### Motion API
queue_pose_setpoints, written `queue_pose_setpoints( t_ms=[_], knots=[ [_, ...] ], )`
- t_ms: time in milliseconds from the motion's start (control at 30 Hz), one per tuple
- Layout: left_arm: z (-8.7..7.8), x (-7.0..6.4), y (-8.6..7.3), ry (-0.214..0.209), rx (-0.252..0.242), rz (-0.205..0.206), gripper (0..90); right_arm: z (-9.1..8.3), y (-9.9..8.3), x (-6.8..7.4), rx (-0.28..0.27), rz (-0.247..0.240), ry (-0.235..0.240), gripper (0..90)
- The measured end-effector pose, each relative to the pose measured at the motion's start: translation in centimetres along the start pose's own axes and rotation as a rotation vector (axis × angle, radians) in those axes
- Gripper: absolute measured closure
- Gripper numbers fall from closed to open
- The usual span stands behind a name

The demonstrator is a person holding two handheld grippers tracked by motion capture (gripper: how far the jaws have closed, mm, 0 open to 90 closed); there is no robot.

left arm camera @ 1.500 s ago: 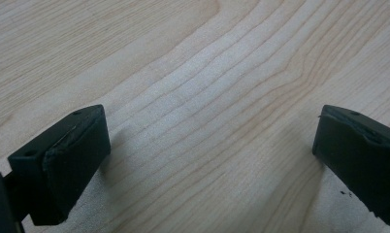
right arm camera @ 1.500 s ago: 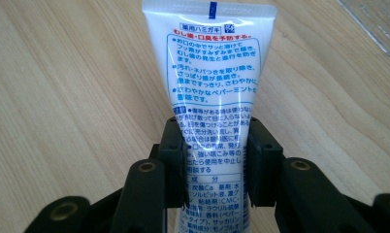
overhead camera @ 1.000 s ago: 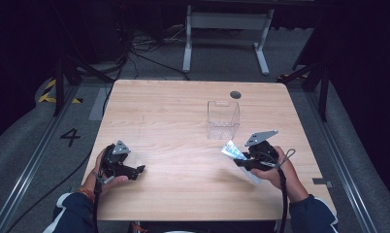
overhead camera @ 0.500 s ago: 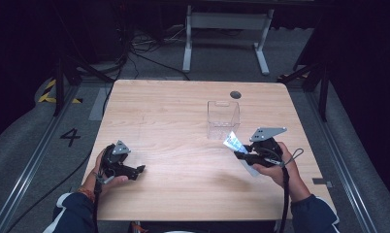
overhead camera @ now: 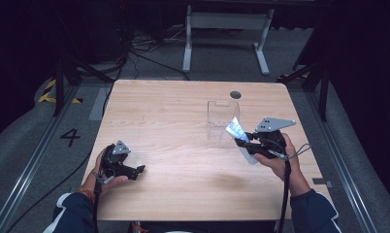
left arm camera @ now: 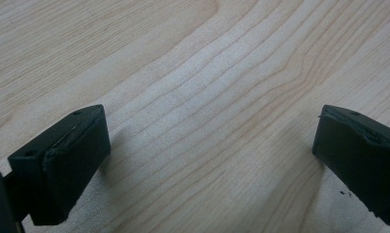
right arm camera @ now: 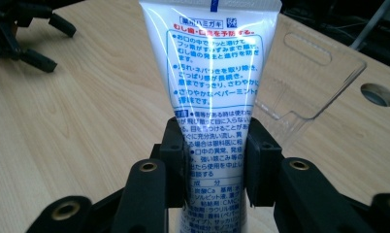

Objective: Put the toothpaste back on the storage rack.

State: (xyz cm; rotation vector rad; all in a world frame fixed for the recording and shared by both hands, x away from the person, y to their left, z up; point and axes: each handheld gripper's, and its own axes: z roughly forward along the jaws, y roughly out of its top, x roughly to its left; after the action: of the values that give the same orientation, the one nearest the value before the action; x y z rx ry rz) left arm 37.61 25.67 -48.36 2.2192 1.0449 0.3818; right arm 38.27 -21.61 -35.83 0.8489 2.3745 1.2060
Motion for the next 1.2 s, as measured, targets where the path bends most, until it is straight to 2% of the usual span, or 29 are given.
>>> queue_pose_setpoints(
  t_ms=[100, 467, 700, 767, 1200],
  knots=[
    [0.0, 0.0, 0.0, -0.002, -0.001, 0.002, 0.6, -0.1, 0.5, -0.3, -0.025, 0.004, -0.002, 67.0],
    [0.0, 0.1, 0.0, 0.003, -0.003, 0.012, 0.6, -0.2, 3.0, -0.8, -0.079, -0.031, -0.038, 66.9],
    [0.0, 0.1, 0.0, 0.003, -0.003, 0.013, 0.6, 0.5, 4.0, -1.3, -0.087, -0.029, -0.05, 67.0],
    [0.0, 0.0, 0.0, -0.001, 0.0, -0.001, 0.6, 0.7, 4.2, -1.4, -0.094, -0.03, -0.056, 67.0],
    [0.0, 0.0, 0.0, 0.0, 0.0, 0.002, 0.6, 1.9, 6.0, -2.7, -0.135, -0.032, -0.086, 66.9]
  ],
)
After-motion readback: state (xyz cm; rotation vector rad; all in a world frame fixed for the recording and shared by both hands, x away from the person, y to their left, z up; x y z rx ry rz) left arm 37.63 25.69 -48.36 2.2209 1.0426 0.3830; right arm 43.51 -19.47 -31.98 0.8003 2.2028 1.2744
